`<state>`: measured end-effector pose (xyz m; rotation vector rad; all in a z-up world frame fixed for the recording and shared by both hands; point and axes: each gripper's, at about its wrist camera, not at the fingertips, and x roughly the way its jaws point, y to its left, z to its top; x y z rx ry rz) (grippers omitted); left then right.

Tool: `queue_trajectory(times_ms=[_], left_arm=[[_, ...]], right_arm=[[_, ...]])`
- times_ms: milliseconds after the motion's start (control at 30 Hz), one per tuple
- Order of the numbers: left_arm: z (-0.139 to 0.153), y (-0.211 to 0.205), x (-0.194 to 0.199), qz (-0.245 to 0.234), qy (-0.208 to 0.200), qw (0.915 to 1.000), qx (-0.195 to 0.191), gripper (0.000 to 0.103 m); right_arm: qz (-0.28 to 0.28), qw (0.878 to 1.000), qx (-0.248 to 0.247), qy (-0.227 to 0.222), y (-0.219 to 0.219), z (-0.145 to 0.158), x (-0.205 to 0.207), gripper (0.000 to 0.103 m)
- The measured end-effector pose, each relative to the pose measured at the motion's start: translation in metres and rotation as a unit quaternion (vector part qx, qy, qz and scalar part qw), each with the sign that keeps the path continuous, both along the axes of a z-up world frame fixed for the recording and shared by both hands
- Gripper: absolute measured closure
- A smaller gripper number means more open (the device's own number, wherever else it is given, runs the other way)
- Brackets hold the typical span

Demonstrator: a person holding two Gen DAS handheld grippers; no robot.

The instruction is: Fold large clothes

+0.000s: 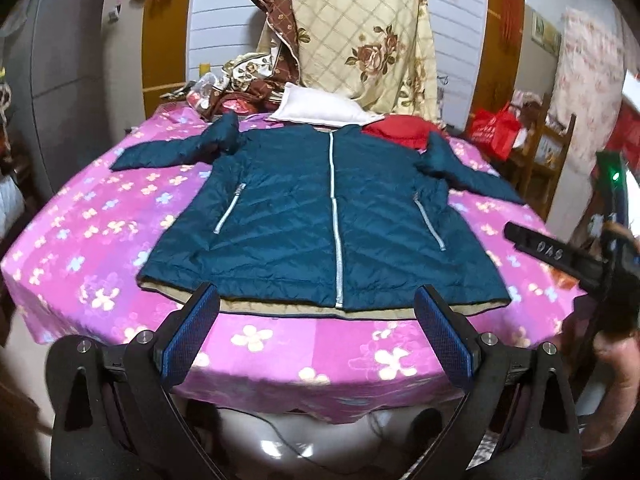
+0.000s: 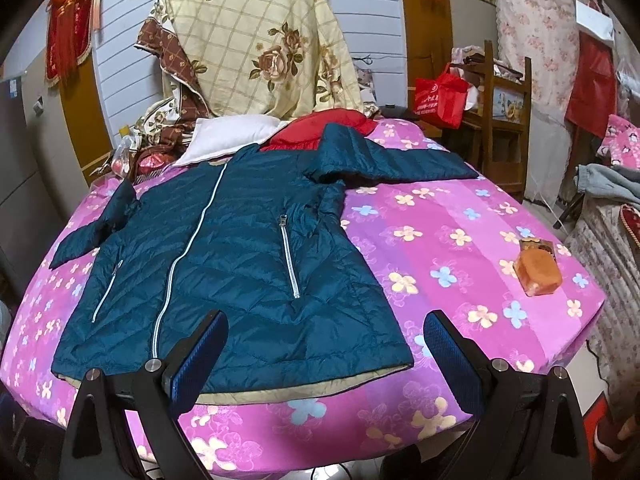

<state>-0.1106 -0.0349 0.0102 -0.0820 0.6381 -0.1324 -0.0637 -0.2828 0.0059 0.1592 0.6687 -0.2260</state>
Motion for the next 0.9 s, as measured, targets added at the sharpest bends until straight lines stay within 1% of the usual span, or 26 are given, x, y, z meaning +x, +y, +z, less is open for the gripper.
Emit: queue_trajectory(times_ms=[167,267,333,433,533,600,700,733,767,833,900], left_arm=[[0.003,-0.007,-0.005,-0.009,-0.017,0.9998,0.008,0.005],[0.003,-0.012,-0.004,-0.025,-0.014,0.9995,0.011,0.005],[0.004,-0.013,-0.002,-0.025,-0.014,0.9995,0.014,0.005],[0.008,-0.008,0.001,-0.008,-0.019,0.9995,0.025,0.005],[0.012,-0.002,0.003,0.015,-0.029,0.9988,0.037,0.005],[0.016,0.003,0.003,0.03,-0.037,0.9981,0.039,0.005],[0.023,0.009,0.001,0.051,-0.056,0.9958,0.051,0.005],[0.026,0.011,0.001,0.057,-0.063,0.9947,0.058,0.005],[0.027,0.025,0.01,0.063,-0.063,0.994,0.064,0.005],[0.03,0.031,0.014,0.076,-0.073,0.99,0.094,0.005],[0.032,0.038,0.018,0.081,-0.075,0.9876,0.111,0.005]], right_arm=[[0.003,1.0,-0.017,0.008,0.008,-0.002,0.001,0.006],[0.004,1.0,-0.027,0.015,0.013,-0.006,0.004,0.006],[0.005,0.999,-0.029,0.018,0.014,-0.008,0.004,0.006],[-0.001,0.999,-0.042,0.016,0.015,-0.009,0.004,0.006],[-0.006,0.999,-0.044,-0.023,0.015,-0.004,-0.004,0.006],[-0.018,0.998,-0.04,-0.033,0.014,-0.002,-0.007,0.006],[-0.006,1.0,-0.02,-0.018,0.015,-0.001,-0.004,0.006],[-0.002,1.0,-0.023,-0.011,0.018,0.0,-0.002,0.006],[0.0,1.0,-0.027,-0.008,0.02,0.001,-0.001,0.006],[0.009,0.999,-0.04,-0.004,0.029,0.004,0.0,0.006],[0.018,0.999,-0.042,-0.005,0.035,0.008,0.0,0.006]])
